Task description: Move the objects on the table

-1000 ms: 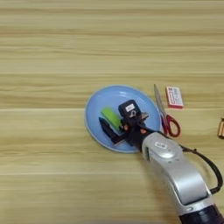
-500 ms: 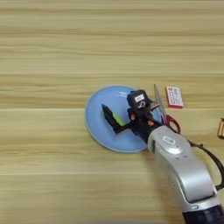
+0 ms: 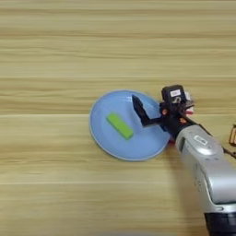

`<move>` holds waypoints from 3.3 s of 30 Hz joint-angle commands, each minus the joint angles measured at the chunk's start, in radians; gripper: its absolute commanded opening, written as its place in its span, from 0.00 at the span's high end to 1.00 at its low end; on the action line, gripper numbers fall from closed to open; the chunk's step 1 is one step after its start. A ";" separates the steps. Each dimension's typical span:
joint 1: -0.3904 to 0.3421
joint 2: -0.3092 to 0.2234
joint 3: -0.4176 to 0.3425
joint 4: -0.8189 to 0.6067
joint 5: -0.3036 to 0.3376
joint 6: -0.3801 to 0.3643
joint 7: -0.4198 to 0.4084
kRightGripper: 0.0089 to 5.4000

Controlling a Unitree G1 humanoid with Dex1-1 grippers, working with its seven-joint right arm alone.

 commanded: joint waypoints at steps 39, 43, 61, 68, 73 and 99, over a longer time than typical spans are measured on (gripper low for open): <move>-0.188 -0.111 -0.163 0.392 -0.062 -0.241 -0.135 0.01; -0.195 -0.111 -0.164 0.410 -0.061 -0.245 -0.136 0.01; -0.234 -0.115 -0.177 0.527 -0.052 -0.281 -0.137 0.01; -0.242 -0.119 -0.186 0.553 -0.049 -0.289 -0.144 0.01; -0.246 -0.120 -0.194 0.563 -0.052 -0.282 -0.155 0.01; -0.255 -0.119 -0.188 0.606 -0.032 -0.241 -0.132 0.48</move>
